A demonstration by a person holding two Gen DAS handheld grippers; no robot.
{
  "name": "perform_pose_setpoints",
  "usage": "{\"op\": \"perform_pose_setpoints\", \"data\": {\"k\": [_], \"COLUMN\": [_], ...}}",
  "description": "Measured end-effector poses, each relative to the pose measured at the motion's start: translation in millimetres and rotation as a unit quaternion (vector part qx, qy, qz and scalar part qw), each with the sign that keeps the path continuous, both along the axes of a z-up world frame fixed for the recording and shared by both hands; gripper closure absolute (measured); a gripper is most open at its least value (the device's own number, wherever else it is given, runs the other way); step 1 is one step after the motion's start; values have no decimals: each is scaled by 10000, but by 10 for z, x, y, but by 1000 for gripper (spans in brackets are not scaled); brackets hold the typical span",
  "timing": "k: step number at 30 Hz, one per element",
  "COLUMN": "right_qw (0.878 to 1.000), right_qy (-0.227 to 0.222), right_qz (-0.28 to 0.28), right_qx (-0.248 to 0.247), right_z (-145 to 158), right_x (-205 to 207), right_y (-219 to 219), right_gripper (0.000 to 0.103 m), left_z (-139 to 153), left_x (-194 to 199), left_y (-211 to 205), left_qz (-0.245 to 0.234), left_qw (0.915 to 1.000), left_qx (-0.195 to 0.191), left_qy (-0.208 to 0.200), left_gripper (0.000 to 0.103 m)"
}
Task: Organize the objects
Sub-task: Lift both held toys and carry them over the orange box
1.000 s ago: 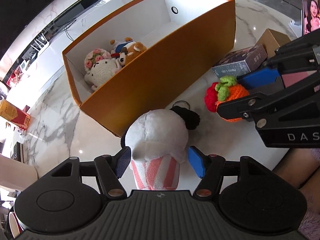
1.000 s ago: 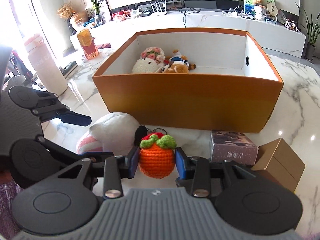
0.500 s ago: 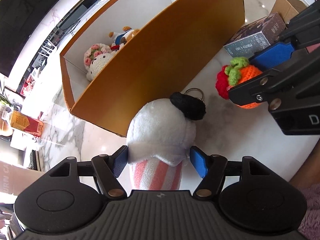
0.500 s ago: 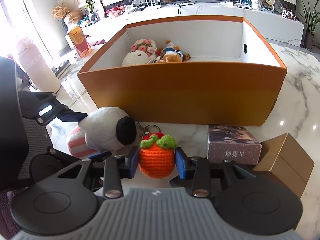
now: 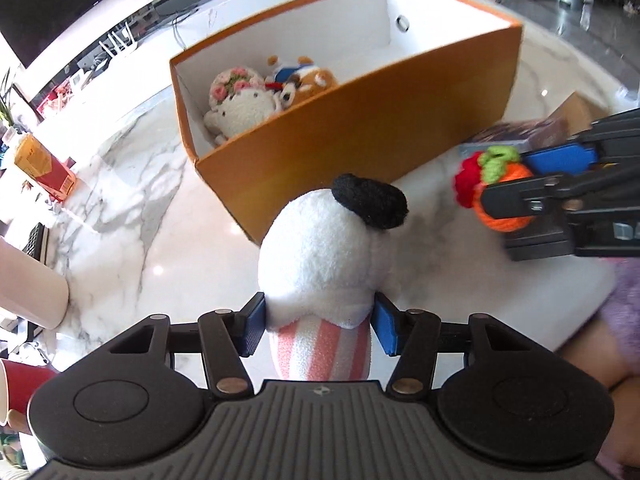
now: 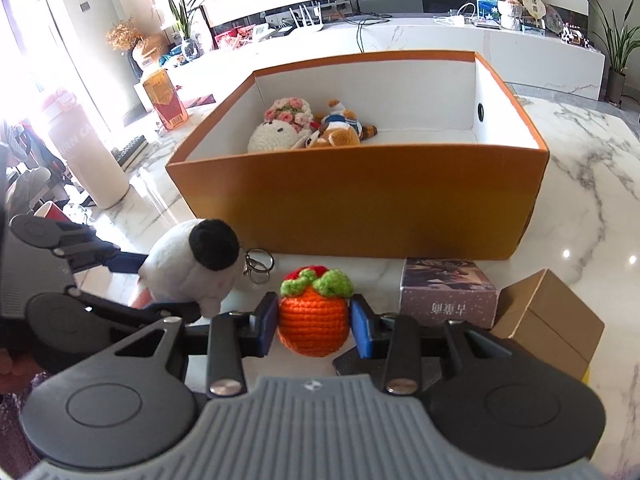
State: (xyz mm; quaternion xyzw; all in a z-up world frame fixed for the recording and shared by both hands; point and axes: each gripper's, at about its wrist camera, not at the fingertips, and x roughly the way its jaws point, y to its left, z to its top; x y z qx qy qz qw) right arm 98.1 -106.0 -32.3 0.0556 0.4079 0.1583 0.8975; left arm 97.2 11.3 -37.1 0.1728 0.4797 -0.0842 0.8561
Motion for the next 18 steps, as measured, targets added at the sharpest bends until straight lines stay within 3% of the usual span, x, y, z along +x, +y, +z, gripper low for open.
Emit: {"op": "perform_pose_setpoints", "data": {"k": [5,9,14,18], "right_qw": [9996,9983,9956,9938], "right_qy": [-161,-385,-688,-816], "right_qz": [76,106,134,98], "right_qx": [231,419,629,755], "right_z": [190,392,677,865], "right_x": [-7,28,176,357], "right_y": [-97,-175,-276,-359], "right_gripper": [62,62,62,62], "left_z": [410,748,1104,1154], "left_x": [-246,-232,-3,326], "left_y": [-87,-150,-258,-376], "left_qz": [-377,-639,-1037,-1340], "left_qw": [9980,9950,9896,9862], "left_qx": [-360,-394,-195,192], "left_qy": [-357,-665,-976,-955], "left_gripper": [39,39,39,39]}}
